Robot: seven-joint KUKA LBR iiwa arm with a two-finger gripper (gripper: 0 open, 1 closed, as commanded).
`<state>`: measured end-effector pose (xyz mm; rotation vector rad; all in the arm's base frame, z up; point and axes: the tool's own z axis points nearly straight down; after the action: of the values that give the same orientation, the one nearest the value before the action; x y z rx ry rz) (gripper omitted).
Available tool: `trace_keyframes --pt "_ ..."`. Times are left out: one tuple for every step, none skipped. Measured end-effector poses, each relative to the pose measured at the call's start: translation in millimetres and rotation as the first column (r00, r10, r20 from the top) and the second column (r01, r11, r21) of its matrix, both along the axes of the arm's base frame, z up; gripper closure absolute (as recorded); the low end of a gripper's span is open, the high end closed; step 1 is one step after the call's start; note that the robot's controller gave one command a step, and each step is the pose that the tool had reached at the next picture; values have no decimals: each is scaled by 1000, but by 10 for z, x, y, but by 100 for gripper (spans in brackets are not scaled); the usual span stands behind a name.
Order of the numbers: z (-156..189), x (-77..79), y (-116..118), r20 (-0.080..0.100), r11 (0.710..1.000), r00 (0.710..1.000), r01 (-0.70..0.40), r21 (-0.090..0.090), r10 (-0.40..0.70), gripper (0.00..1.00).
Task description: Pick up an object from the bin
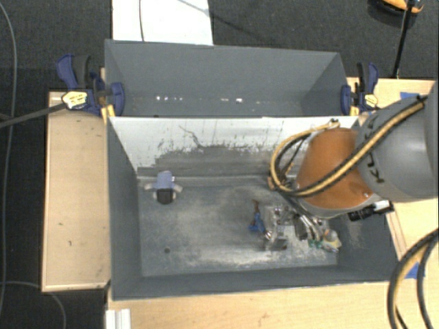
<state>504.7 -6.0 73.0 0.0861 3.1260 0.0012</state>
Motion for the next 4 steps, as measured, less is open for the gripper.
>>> trace_keyframes --pt "0 0 0 0 1000 1000 1 0 -1 100" --pt "1359 -21 56 3 997 997 -78 -1 78 100" --pt "1357 -22 55 3 997 997 -75 -1 75 0" --pt "1357 -22 55 3 997 997 -75 -1 75 0"
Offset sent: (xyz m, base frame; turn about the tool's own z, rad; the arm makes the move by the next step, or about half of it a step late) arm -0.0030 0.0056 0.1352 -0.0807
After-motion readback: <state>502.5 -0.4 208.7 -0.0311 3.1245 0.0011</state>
